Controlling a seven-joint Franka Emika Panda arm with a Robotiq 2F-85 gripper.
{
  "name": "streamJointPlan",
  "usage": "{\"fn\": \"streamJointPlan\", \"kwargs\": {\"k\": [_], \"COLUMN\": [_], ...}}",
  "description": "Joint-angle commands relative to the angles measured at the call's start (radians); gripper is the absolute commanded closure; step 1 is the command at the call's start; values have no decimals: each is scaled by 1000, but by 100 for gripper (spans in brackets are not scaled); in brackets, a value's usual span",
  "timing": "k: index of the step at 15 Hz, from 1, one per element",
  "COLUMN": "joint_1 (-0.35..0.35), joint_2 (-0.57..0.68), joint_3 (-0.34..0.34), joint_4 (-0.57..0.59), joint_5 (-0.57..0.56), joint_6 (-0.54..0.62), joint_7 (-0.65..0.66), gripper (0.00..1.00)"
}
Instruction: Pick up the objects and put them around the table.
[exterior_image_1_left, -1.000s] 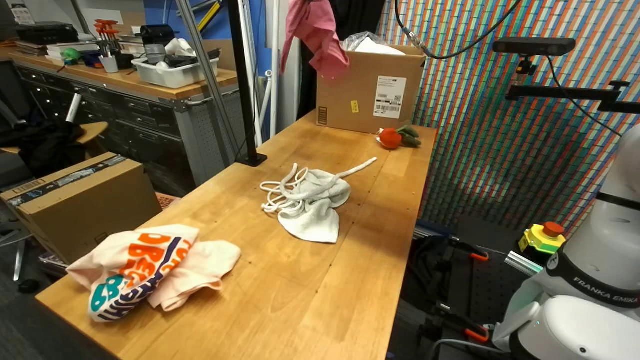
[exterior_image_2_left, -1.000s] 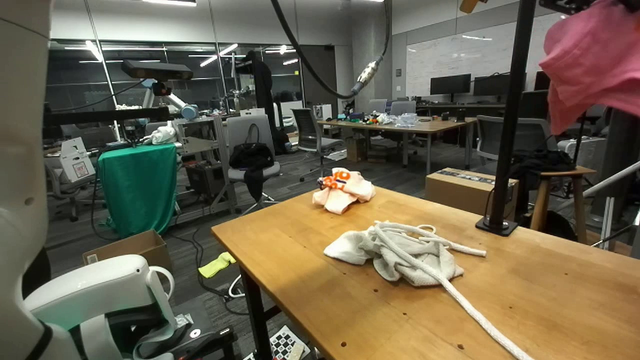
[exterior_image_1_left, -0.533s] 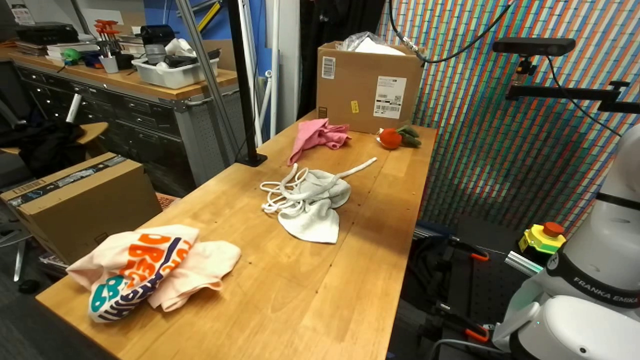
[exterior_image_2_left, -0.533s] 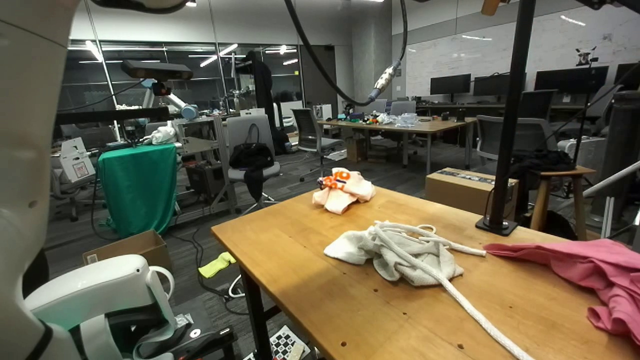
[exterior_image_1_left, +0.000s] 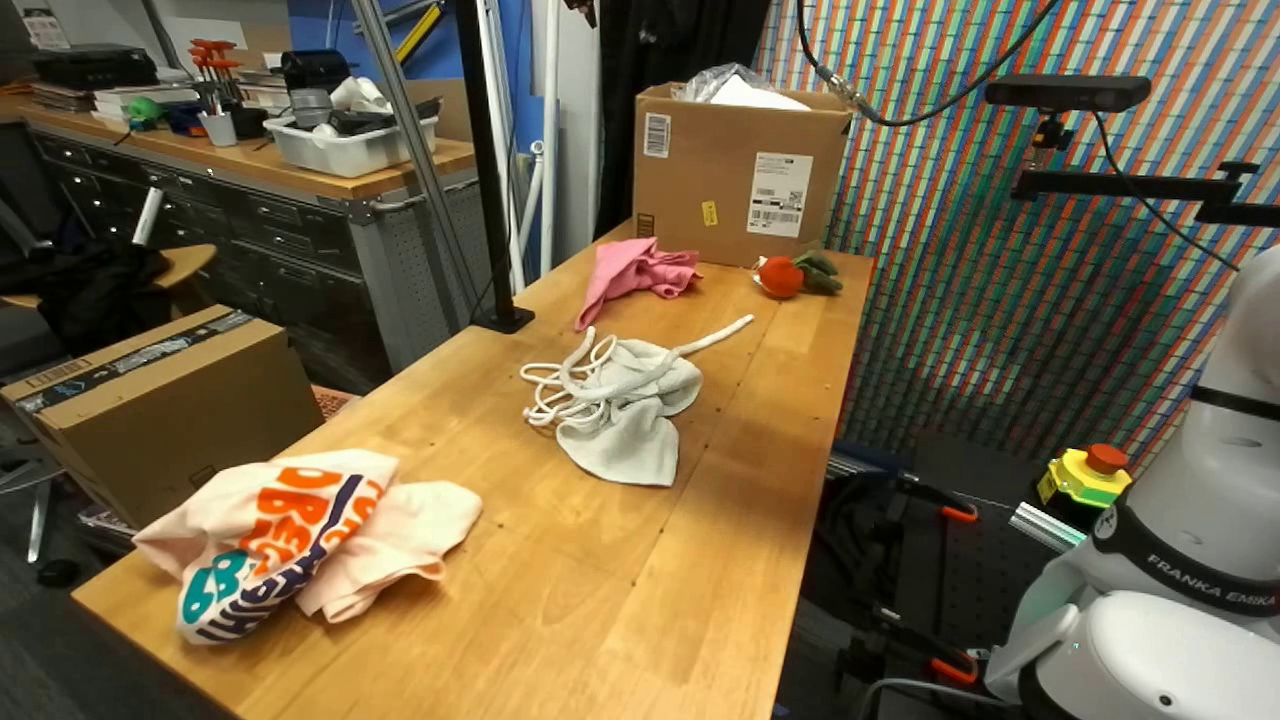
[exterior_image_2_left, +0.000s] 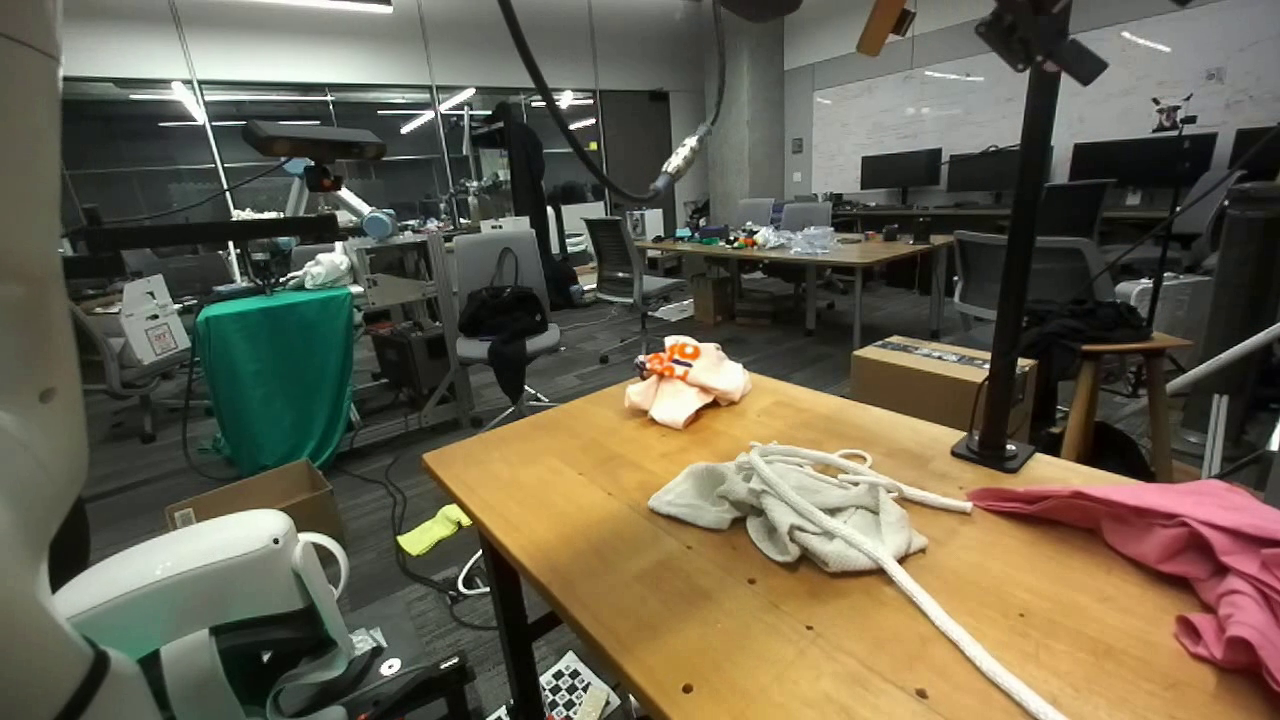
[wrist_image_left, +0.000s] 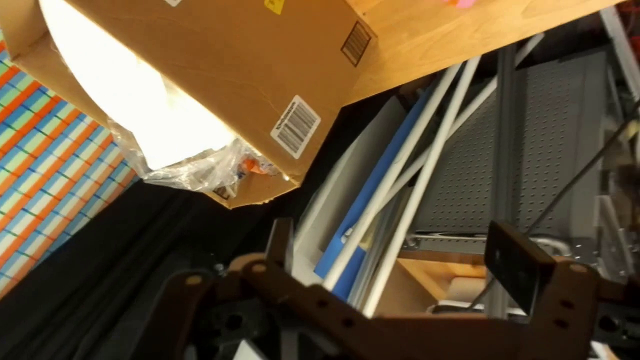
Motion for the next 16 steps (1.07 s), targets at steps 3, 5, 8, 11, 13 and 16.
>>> {"fn": "streamJointPlan", "kwargs": {"k": [3,5,8,11,13,16], "joint_1": [15,24,30,31,30,27], "joint_2": [-228,-280,-348,-395,-408,-402], "joint_3": [59,76,99,116,123,128], "joint_4": [-352,-459,-607,-734,-795,-852], "joint_5": [85,110,148,191,218,239], "joint_6": [85,89,104,123,134,156], "joint_7": [-123,-152,-188,-231,-270,-325], "gripper": [0,0,0,0,0,0]}}
